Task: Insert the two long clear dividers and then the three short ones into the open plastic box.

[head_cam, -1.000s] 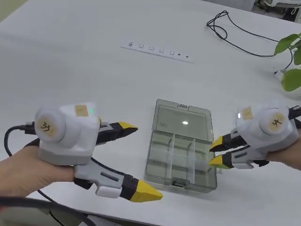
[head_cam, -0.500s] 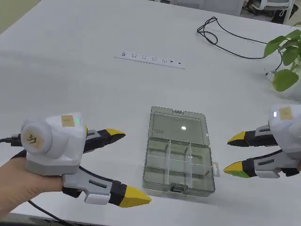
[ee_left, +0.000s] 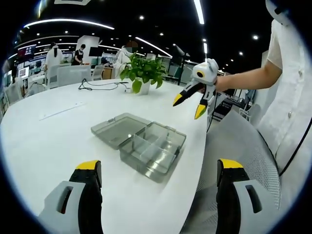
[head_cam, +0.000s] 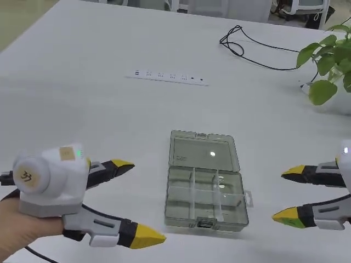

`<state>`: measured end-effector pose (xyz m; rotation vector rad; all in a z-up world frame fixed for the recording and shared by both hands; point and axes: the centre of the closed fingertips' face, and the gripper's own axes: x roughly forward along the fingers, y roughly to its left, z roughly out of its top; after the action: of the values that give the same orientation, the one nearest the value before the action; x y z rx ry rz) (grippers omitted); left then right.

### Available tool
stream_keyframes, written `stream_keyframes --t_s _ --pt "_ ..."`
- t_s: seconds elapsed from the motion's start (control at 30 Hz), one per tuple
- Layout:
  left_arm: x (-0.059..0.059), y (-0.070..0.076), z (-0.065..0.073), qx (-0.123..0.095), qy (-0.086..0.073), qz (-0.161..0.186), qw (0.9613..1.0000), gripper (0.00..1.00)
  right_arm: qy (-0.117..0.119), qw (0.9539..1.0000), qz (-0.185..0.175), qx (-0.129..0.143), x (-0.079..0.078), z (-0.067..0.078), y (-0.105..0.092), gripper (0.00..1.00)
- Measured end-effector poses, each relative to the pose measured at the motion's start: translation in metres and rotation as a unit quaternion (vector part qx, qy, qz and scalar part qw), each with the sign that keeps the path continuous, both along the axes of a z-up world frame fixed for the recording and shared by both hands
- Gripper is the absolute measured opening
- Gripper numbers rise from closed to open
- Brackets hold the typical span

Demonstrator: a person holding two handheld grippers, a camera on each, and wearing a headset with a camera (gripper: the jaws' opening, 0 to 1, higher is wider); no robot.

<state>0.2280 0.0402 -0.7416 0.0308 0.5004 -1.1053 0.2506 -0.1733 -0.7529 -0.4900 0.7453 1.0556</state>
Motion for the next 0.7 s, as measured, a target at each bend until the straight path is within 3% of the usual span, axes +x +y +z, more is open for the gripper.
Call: stream_keyframes --t_s 0.37,0.7 --pt "-0.002 0.002 -0.004 0.018 -0.005 0.003 0.9998 1.0 -0.005 0.9982 -0.043 0.042 -0.006 -0.003 -0.012 0.75" --pt "-0.002 0.002 -0.011 0.029 -0.006 -0.001 0.9996 1.0 -0.006 0.9973 -0.053 0.051 -0.008 -0.007 -0.018 0.83"
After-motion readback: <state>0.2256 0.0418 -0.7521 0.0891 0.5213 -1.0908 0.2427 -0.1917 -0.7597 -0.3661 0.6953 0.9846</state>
